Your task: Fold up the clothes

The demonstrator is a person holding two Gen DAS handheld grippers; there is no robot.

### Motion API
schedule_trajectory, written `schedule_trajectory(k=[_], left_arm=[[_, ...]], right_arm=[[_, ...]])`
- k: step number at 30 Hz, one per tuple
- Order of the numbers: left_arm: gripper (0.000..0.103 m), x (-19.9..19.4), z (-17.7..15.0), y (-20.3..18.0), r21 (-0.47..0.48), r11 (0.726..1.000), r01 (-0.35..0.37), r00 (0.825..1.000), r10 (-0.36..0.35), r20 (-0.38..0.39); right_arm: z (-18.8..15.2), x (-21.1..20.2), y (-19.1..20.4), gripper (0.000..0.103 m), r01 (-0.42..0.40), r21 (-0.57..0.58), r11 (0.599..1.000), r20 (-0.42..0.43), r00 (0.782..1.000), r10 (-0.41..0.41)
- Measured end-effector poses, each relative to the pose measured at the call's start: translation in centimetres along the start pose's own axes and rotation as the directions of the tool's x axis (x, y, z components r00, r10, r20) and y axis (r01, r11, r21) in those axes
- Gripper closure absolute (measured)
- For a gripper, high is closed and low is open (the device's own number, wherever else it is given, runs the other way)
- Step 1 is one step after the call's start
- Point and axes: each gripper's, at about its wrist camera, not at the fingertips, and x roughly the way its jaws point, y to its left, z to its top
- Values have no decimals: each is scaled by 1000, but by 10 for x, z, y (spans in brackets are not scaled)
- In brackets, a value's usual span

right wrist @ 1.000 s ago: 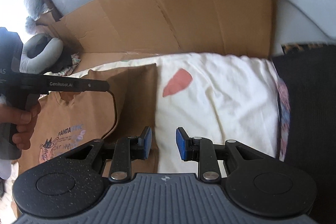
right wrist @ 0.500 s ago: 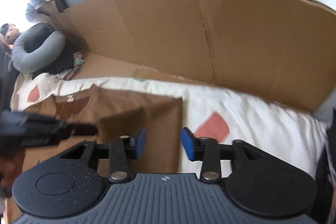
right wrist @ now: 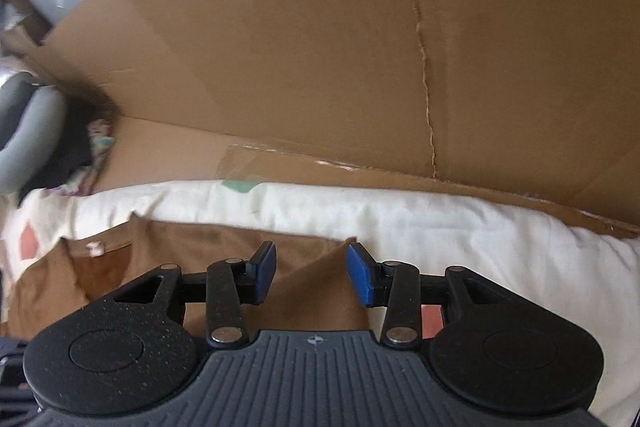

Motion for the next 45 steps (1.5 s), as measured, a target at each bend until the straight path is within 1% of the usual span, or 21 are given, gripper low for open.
schedule_trajectory(k=[3,7,10,11,14,15,16,21,25,29,32,34,35,37,40,45], left_arm=[[102,0,-2,13,-3,1000,-8,1000,8,0],[101,6,-5,31,-37,999,-14,1000,14,-1],[99,14,-7,44,-75,997,-24,1000,24,-7],[98,14,-8,48,-98,995,-23,1000,24,3],[80,7,-9,60,-176,984,-5,998,14,53],[69,5,-9,63,-196,981,1,998,13,66],[64,5,-9,64,-205,979,2,997,13,71],[63,17,-11,62,-174,985,-12,998,21,54],[66,28,-15,59,-138,990,-23,999,28,37],[66,34,-18,56,-116,993,-27,999,31,31],[67,36,-19,55,-117,993,-23,999,26,29],[79,38,-20,55,-120,993,-21,999,24,26],[81,39,-20,55,-122,992,-20,999,23,24],[91,41,-20,54,-124,992,-18,1000,21,20],[98,43,-21,54,-129,992,-16,1000,18,15],[100,33,-20,51,-126,992,8,1000,-5,27]], right_arm=[[6,14,5,54,39,0,999,-29,999,-39],[6,27,12,54,81,-13,997,-56,995,-82],[7,31,13,54,84,-18,996,-59,995,-85],[7,31,13,54,86,-20,996,-58,994,-87],[7,28,11,54,93,-17,996,-57,994,-93],[7,26,10,54,94,-13,995,-57,994,-95],[7,25,9,54,95,-8,995,-56,994,-95],[13,20,4,52,107,21,994,-67,992,-105],[13,25,2,52,119,78,990,-104,988,-111],[11,29,3,52,111,87,990,-120,988,-100],[10,30,4,52,120,73,990,-127,986,-110],[10,32,3,52,136,72,988,-132,983,-125],[10,33,2,52,136,79,988,-135,983,-125],[10,35,-1,52,134,90,987,-141,983,-121],[9,38,-1,52,131,89,987,-153,981,-117],[9,43,4,52,151,90,984,-162,977,-135]])
